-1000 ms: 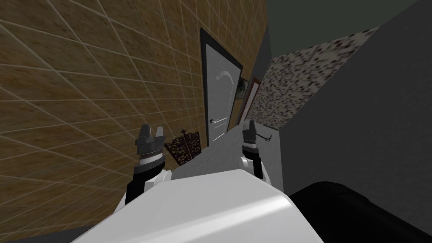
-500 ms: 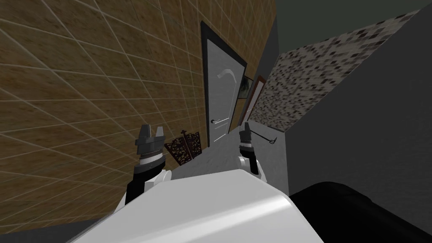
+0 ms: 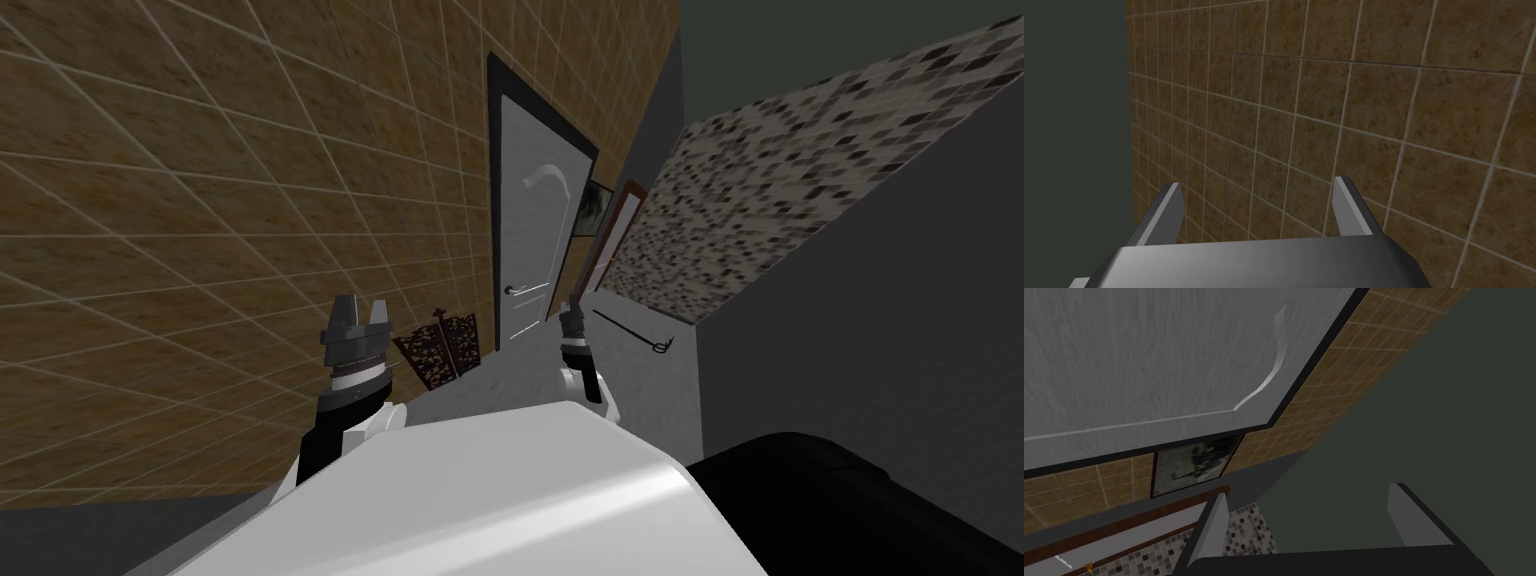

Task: Pull the door open

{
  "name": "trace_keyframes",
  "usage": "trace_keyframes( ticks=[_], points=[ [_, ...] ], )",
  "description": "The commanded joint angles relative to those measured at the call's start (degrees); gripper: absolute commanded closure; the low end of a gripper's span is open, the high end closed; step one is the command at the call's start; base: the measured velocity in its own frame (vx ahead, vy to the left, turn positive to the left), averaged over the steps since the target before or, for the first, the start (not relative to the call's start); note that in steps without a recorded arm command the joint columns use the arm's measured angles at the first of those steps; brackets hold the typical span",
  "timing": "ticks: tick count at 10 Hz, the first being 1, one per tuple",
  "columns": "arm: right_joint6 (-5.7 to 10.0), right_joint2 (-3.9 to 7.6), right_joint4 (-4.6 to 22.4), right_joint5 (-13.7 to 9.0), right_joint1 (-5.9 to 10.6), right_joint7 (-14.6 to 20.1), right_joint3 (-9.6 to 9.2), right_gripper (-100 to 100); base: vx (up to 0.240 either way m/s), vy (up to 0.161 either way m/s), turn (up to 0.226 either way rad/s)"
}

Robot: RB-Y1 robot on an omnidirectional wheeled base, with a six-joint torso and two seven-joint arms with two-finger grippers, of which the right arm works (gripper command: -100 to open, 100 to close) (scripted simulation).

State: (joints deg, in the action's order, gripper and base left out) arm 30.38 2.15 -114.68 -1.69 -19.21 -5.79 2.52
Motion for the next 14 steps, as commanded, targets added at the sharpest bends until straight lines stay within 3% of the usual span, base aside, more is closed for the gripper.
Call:
trace_keyframes(
  ticks=[1,4,5,6,7,8,9,10,11,12,13,14],
  points=[
    [0.03,0.34,2.59,-0.04,0.72,0.33,-0.12,-100,0.064,-0.053,0.071],
    [0.73,1.55,7.75,-0.2,3.12,1.41,-0.53,-100,0.048,-0.037,0.106],
    [0.73,1.55,8.4,-0.2,3.12,1.41,-0.53,-100,0.037,-0.038,0.06],
    [1.09,2.16,10.5,-0.28,4.35,1.96,-0.74,-100,0.041,-0.041,0.11],
    [1.09,2.16,11.37,-0.28,4.35,1.96,-0.74,-100,0.034,-0.041,0.062],
    [1.48,2.79,13.44,-0.37,5.65,2.54,-0.97,-100,0.041,-0.052,0.122],
    [1.48,2.79,14.52,-0.37,5.65,2.54,-0.97,-100,0.041,-0.048,0.087],
    [1.86,3.41,16.41,-0.46,6.95,3.12,-1.19,-100,0.045,-0.052,0.144],
    [1.86,3.41,17.68,-0.46,6.95,3.12,-1.19,-100,0.037,-0.045,0.058],
    [2.25,4.04,19.72,-0.54,8.27,3.71,-1.41,-100,0.046,-0.055,0.143],
    [2.25,4.04,20.87,-0.54,8.27,3.71,-1.41,-100,0.039,-0.047,0.071],
    [2.64,4.66,23.22,-0.63,9.62,4.31,-1.64,-100,0.042,-0.039,0.143]
  ],
)
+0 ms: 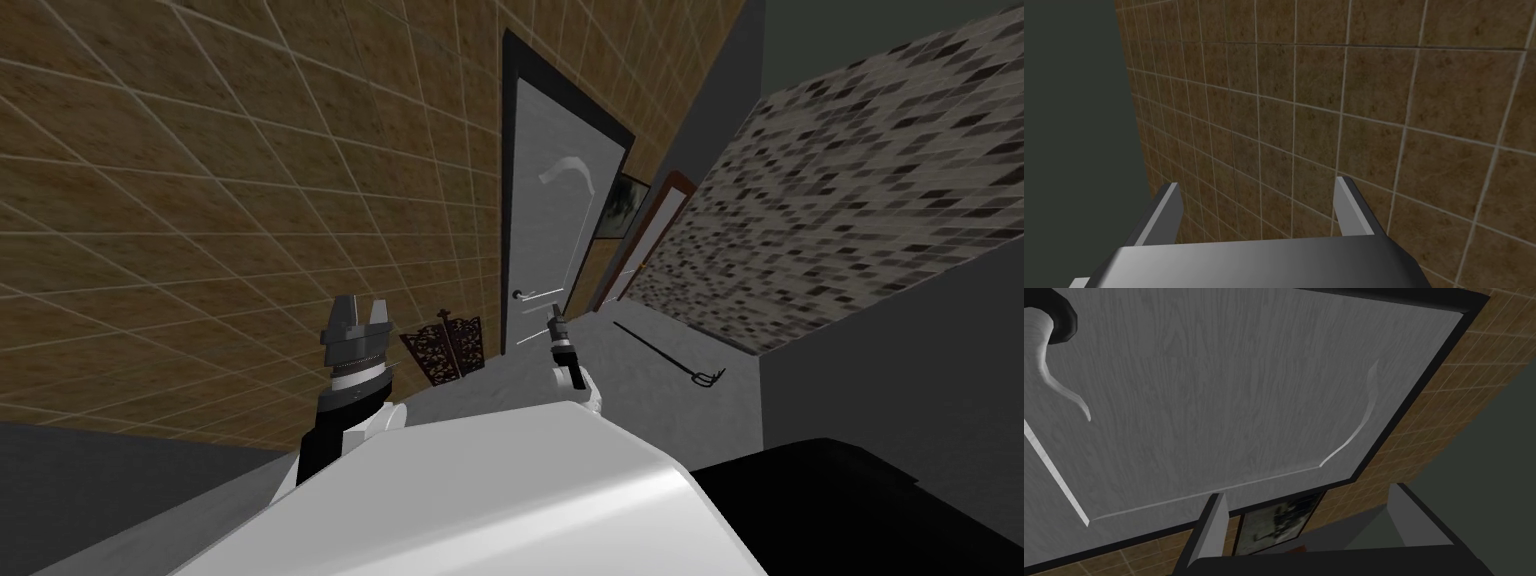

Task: Pull the door open

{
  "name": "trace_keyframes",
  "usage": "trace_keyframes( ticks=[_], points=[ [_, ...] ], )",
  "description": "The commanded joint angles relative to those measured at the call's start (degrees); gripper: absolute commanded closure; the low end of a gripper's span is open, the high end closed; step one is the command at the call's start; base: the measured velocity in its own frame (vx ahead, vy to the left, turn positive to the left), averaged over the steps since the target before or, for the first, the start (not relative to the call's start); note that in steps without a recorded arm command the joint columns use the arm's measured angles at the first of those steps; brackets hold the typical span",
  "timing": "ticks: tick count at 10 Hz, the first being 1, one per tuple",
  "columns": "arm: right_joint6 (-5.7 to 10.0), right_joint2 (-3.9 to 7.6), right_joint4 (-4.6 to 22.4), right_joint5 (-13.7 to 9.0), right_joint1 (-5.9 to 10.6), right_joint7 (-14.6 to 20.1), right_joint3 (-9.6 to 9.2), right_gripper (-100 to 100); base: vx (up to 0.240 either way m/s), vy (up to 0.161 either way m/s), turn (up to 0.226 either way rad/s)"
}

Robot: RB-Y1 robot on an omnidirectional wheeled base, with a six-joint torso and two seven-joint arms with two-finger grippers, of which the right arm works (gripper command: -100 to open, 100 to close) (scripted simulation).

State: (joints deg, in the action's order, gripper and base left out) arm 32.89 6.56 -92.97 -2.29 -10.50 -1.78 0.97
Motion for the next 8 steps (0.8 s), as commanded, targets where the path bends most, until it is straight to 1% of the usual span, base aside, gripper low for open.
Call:
trace_keyframes(
  ticks=[1,2,3,4,5,6,7,8],
  points=[
    [0.13,0.25,2.42,-0.04,0.91,0.3,-0.09,-100,0.031,-0.045,0.054],
    [0.52,0.88,4.48,-0.13,2.25,0.9,-0.32,-100,0.03,-0.053,0.118],
    [0.52,0.88,5.67,-0.13,2.25,0.9,-0.32,-100,0.032,-0.044,0.073],
    [0.92,1.49,7.47,-0.22,3.6,1.5,-0.54,-100,0.029,-0.051,0.135],
    [0.92,1.49,8.92,-0.22,3.6,1.5,-0.54,-100,0.033,-0.055,0.077],
    [1.31,2.1,11.02,-0.31,4.94,2.1,-0.77,-100,0.048,-0.066,0.118],
    [1.31,2.1,12.17,-0.31,4.94,2.1,-0.77,-100,0.039,-0.06,0.076],
    [1.7,2.71,14.33,-0.4,6.28,2.7,-1.0,-100,0.036,-0.059,0.137]
  ],
)
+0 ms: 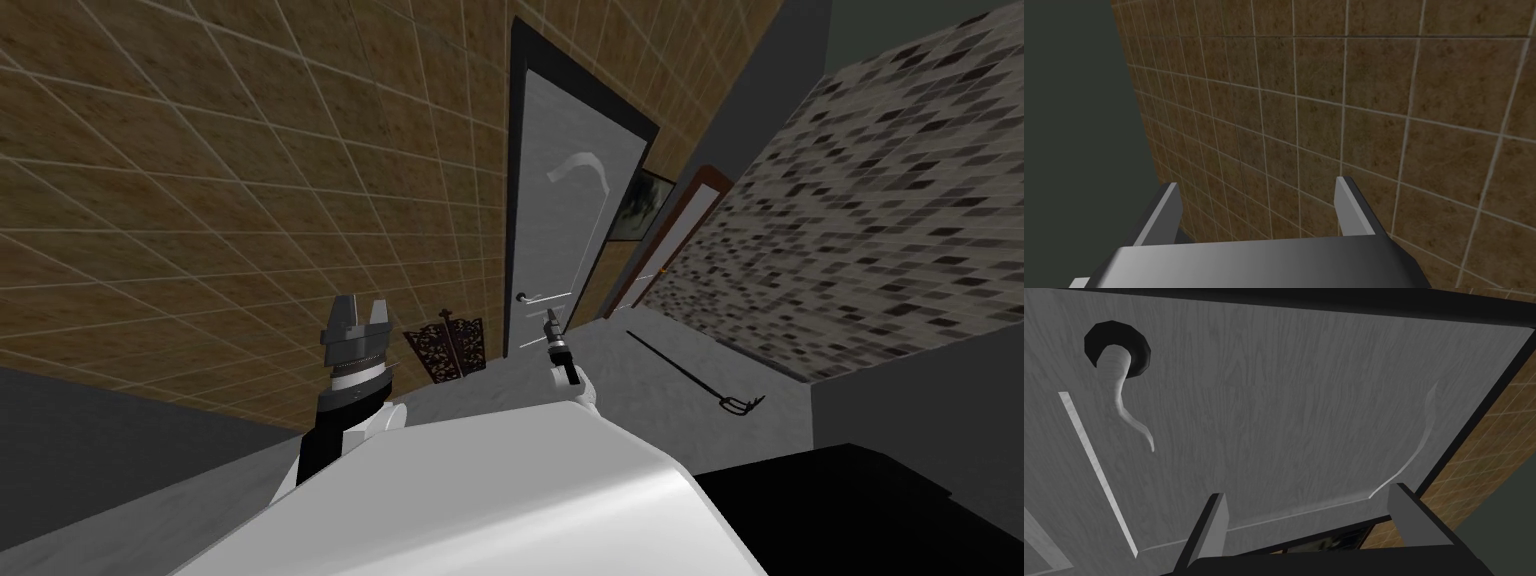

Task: Pull the door open

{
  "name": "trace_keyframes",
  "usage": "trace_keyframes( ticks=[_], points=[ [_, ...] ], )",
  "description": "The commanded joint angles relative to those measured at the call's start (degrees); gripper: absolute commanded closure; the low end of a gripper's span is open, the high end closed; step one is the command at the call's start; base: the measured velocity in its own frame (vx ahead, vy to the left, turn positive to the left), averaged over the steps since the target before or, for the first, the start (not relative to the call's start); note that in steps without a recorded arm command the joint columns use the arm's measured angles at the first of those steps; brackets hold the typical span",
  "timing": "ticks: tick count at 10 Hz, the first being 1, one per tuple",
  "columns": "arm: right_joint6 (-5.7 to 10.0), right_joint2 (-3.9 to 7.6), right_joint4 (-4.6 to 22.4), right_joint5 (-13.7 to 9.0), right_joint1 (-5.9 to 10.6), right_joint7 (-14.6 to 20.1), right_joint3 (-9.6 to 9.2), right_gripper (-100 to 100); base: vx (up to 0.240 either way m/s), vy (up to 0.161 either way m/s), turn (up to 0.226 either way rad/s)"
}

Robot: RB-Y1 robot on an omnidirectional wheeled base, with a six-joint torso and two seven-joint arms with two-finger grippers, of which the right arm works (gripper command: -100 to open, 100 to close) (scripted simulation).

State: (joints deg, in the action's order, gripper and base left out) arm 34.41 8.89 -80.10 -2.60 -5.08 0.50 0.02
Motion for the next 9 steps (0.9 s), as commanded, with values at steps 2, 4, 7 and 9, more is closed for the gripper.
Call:
trace_keyframes(
  ticks=[2,4,7,9],
  points=[
    [0.57,0.96,4.15,-0.17,2.17,1.0,-0.27,-100,0.033,-0.051,0.102],
    [0.95,1.54,7.53,-0.26,3.47,1.58,-0.5,-100,0.034,-0.051,0.084],
    [1.32,2.1,11.88,-0.34,4.73,2.14,-0.71,-100,0.028,-0.052,0.104],
    [1.68,2.64,14.85,-0.42,5.96,2.69,-0.92,-100,0.026,-0.053,0.087]
  ],
)
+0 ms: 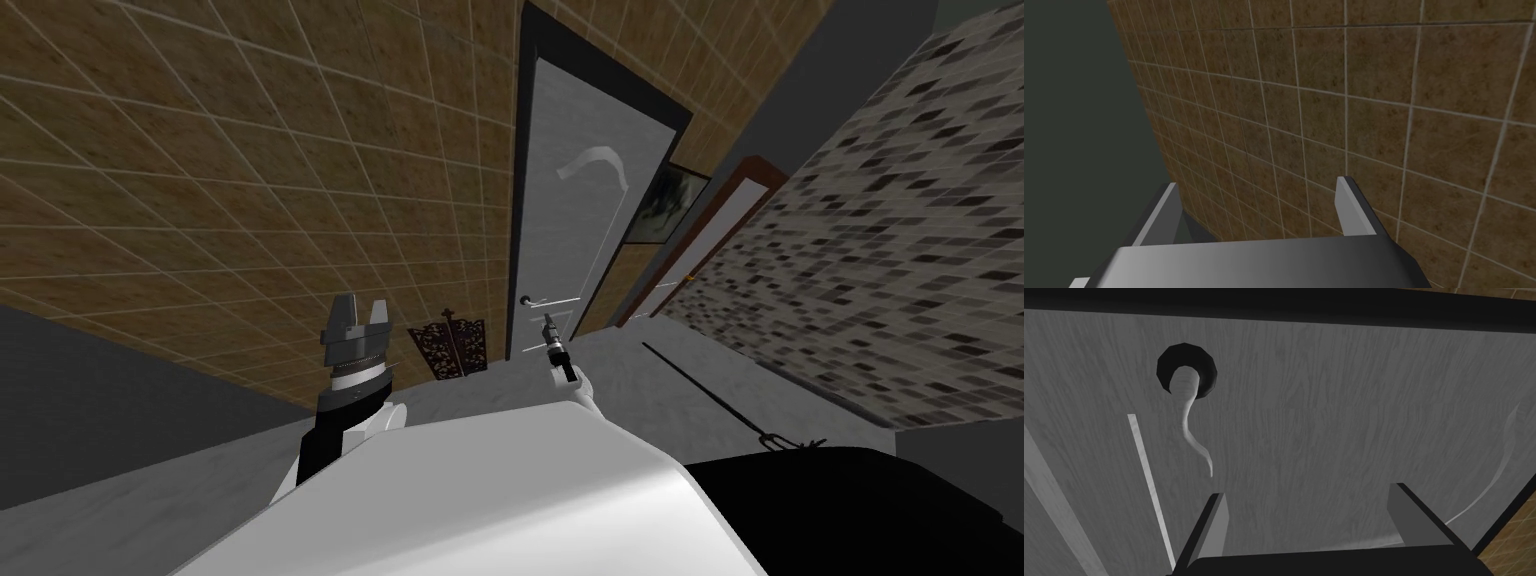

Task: Pull the door open

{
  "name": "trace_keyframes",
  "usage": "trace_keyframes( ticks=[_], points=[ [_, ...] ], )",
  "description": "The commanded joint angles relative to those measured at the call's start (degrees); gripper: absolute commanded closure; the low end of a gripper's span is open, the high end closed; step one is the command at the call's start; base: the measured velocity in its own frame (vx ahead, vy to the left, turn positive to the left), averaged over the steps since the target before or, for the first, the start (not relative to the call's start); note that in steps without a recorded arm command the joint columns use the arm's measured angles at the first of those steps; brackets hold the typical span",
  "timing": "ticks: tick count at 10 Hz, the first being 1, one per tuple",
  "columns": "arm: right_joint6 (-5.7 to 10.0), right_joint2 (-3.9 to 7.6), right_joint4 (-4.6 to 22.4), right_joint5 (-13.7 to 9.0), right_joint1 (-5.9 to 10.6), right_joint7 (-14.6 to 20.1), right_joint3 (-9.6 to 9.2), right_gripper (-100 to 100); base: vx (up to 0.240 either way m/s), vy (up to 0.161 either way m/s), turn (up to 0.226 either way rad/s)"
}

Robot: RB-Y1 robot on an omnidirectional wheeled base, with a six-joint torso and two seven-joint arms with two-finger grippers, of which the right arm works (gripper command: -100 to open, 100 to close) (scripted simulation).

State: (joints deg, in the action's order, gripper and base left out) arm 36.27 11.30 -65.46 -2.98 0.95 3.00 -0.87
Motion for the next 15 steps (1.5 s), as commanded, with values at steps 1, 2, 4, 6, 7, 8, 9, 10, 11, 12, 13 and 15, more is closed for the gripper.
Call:
trace_keyframes(
  ticks=[1,2,4,6,7,8,9,10,11,12,13,15],
  points=[
    [0.17,0.76,2.86,-0.12,1.15,0.74,-0.24,-100,0.024,-0.064,0.112],
    [0.5,1.24,4.61,-0.2,2.26,1.24,-0.43,-100,0.052,-0.077,0.17],
    [0.83,1.72,8.37,-0.27,3.37,1.73,-0.62,-100,0.035,-0.06,0.098],
    [1.13,2.17,11.06,-0.34,4.41,2.2,-0.8,-100,0.034,-0.073,0.109],
    [1.41,2.58,13.08,-0.4,5.36,2.62,-0.96,-100,0.027,-0.056,0.083],
    [1.69,2.98,14.96,-0.47,6.32,3.05,-1.12,-100,0.034,-0.073,0.18],
    [1.92,3.32,17.09,-0.52,7.1,3.4,-1.26,-100,0.036,-0.075,0.137],
    [1.92,3.32,17.58,-0.52,7.1,3.4,-1.26,-100,0.025,-0.048,0.032],
    [2.15,3.64,19.35,-0.57,7.86,3.74,-1.39,-100,0.02,-0.043,0.071],
    [2.15,3.64,19.42,-0.57,7.86,3.74,-1.39,-100,0.016,-0.038,0.045],
    [2.35,3.93,21.08,-0.62,8.55,4.05,-1.5,-100,0.014,-0.034,0.077],
    [2.66,4.38,23.64,-0.69,9.61,4.52,-1.68,-100,0.023,-0.047,0.092]
  ],
)
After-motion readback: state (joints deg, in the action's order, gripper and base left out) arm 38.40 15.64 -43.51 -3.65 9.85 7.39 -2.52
